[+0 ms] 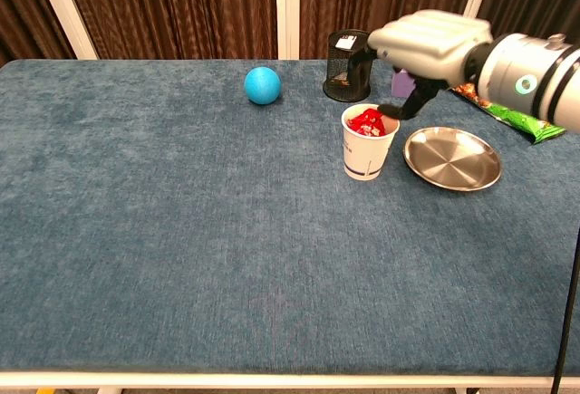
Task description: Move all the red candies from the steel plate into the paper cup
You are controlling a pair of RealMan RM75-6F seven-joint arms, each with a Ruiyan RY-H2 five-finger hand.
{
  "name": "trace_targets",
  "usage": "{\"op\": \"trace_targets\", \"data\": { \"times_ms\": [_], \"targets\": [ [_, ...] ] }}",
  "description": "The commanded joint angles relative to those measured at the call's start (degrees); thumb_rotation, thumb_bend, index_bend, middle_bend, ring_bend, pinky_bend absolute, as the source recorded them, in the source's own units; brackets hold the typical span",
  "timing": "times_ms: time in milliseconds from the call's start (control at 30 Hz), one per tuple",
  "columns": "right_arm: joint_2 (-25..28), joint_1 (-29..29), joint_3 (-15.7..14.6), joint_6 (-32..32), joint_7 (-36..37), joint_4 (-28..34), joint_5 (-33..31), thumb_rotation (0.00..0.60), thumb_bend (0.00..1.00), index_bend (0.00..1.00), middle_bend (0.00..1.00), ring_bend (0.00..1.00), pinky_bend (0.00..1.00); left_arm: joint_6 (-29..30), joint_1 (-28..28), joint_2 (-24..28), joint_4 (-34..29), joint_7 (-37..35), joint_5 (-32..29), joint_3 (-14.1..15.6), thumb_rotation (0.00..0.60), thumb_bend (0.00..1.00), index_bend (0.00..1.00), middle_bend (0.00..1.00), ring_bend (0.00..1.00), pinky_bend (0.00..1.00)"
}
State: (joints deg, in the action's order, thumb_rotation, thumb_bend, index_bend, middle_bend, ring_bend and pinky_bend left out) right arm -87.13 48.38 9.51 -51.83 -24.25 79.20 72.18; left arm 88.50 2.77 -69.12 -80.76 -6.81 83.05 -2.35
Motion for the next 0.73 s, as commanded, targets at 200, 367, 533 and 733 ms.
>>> {"op": "trace_targets", "data": {
  "times_ms": [200, 367, 533, 733],
  "targets": [
    [12.35, -10.25, -0.68, -14.52, 4.23, 10.19, 3.25, 0.600, 0.33, 0.28, 0.26, 0.12, 0.29, -0.24, -0.75, 0.58, -0.92, 0.65, 0.19, -0.53, 0.600, 0.00, 0.29, 0.25, 0.14, 0.21],
    [19.61, -19.80, -5.32, -22.37, 7.40, 14.71, 4.21, 0.600, 0.33, 0.17, 0.18, 0.00, 0.17, -0.67, -1.44, 0.70, -1.26, 2.50, 0.05, -0.90, 0.600, 0.00, 0.29, 0.25, 0.14, 0.21],
    [22.26, -28.41, -9.98, -31.16, 12.46, 15.95, 8.87, 0.600, 0.33, 0.13, 0.16, 0.00, 0.14, -1.19, -2.30, 1.37, -2.37, 4.83, 0.19, -1.19, 0.600, 0.00, 0.29, 0.25, 0.14, 0.21],
    [22.81, -36.03, -12.57, -39.54, 17.87, 15.50, 12.89, 0.600, 0.33, 0.13, 0.17, 0.00, 0.14, -0.86, -2.71, 1.27, -4.02, 7.57, 0.60, -1.18, 0.600, 0.00, 0.29, 0.25, 0.14, 0.21]
  ]
}}
